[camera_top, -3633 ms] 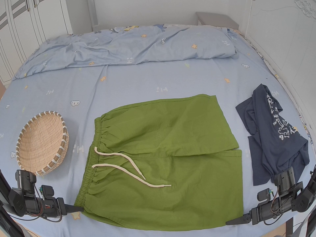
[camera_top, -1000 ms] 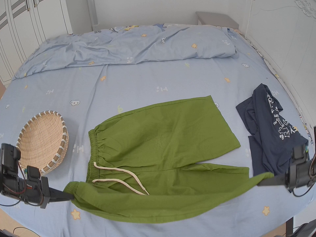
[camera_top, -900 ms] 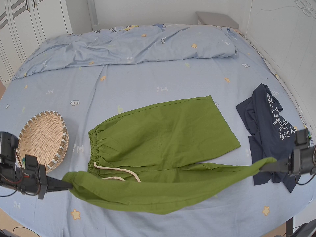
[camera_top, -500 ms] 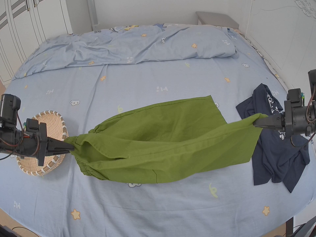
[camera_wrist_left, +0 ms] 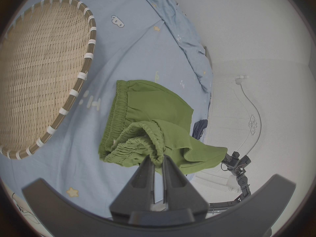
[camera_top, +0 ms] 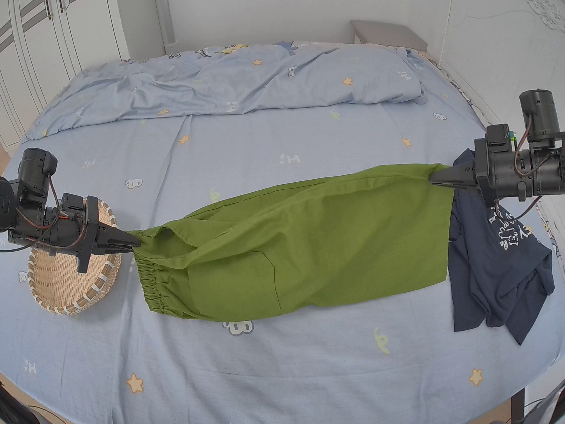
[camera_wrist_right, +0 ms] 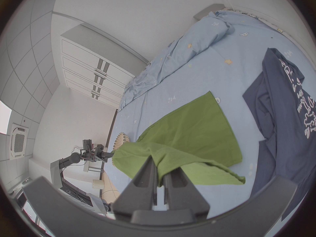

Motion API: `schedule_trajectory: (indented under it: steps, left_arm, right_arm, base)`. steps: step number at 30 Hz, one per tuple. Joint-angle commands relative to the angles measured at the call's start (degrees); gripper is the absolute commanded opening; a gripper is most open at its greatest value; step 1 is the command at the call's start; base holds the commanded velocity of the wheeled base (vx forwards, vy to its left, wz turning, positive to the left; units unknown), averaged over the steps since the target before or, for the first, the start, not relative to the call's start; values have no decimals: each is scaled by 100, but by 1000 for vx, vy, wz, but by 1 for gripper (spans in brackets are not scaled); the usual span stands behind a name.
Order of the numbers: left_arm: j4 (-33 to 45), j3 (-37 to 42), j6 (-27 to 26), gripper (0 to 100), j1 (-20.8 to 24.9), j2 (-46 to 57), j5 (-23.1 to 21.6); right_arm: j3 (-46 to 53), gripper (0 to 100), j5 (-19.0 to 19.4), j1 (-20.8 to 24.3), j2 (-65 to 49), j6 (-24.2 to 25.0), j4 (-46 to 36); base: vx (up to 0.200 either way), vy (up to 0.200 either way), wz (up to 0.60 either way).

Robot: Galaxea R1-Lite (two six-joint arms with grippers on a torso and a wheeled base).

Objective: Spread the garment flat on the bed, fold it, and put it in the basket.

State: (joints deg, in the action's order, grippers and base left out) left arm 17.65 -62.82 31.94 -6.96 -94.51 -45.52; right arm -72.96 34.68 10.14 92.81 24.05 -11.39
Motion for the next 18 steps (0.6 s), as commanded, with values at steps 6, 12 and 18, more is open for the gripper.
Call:
schedule_trajectory:
  steps: [6, 12, 18]
  left_arm:
    - [28, -284, -12, 0, -60, -331, 8]
    - [45, -451, -12, 0, -156, -533, 52]
    - [54, -574, -12, 0, -227, -603, 70]
  right_arm:
    - [-983, 0, -23, -39, 783, 56, -74]
    - [-1519, 0, -120, -12, 1284, 205, -66]
    - [-1845, 0, -278, 5, 1662, 205, -57]
  base:
    - [0, 0, 0]
    - [0, 0, 0]
    - [0, 0, 0]
